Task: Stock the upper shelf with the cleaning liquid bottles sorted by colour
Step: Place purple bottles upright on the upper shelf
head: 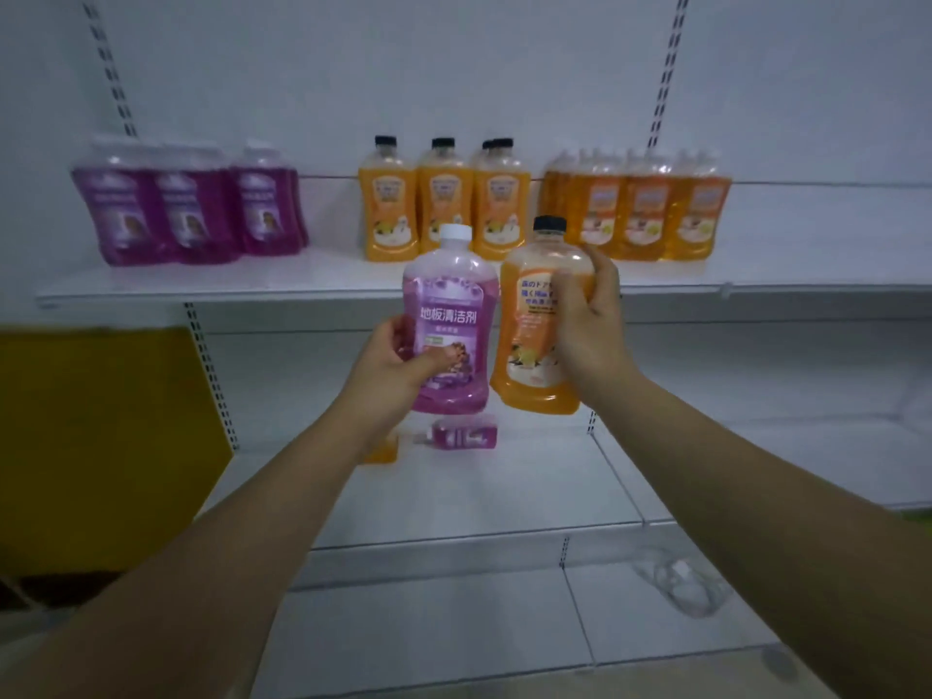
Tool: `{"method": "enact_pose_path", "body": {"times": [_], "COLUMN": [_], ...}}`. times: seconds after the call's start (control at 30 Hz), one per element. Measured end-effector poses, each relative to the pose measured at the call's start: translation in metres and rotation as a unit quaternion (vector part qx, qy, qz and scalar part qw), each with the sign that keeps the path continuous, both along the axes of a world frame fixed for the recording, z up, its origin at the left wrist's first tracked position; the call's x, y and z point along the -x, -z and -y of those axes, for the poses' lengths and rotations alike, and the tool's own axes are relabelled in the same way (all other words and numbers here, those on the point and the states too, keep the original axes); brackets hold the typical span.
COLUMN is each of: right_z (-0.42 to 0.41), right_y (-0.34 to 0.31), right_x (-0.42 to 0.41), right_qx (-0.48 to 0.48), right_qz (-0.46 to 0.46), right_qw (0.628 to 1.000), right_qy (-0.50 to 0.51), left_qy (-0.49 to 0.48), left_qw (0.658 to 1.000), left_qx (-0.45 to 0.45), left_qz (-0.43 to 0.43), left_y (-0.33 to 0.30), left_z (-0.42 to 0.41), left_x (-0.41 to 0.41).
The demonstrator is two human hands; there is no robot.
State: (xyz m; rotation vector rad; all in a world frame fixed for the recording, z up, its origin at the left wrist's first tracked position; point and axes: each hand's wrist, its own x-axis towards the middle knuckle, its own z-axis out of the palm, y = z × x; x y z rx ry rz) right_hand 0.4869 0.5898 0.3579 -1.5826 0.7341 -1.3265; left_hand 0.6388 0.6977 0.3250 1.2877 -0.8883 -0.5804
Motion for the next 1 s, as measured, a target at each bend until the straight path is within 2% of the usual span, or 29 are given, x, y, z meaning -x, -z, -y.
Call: {"method": "enact_pose_path", "body": {"times": [0.1, 0.23, 0.53, 0.77, 1.0], "right_z": [0.013, 0.042, 0.146, 0.214, 0.237], "right_y": [-0.018, -0.03, -0.057, -0.066, -0.057], "right_x": [0.017, 0.039, 0.08, 0.081, 0.047], "right_qx": [0.011, 0.024, 0.056, 0.067, 0.068], "right_qz": [0.011, 0.018, 0.02, 0.0, -0.004], "right_qw": [1.0, 0.998, 0.998, 0.998, 0.997], "right_qy": [0.025, 0.046, 0.019, -0.01, -0.023], "left_qy": [0.016, -0.007, -0.071, -0.096, -0.126], "left_qw": [0.999, 0.998, 0.989, 0.989, 0.985], "left_qx": [0.02, 0.032, 0.062, 0.024, -0.006], "left_qz": [0.02, 0.053, 0.11, 0.107, 0.12], "left_y": [-0.021, -0.037, -0.068, -0.073, -0.065], "left_z": [0.017, 0.048, 0.147, 0.199, 0.196], "left_x": [0.014, 0.035, 0.066, 0.051, 0.018]}}
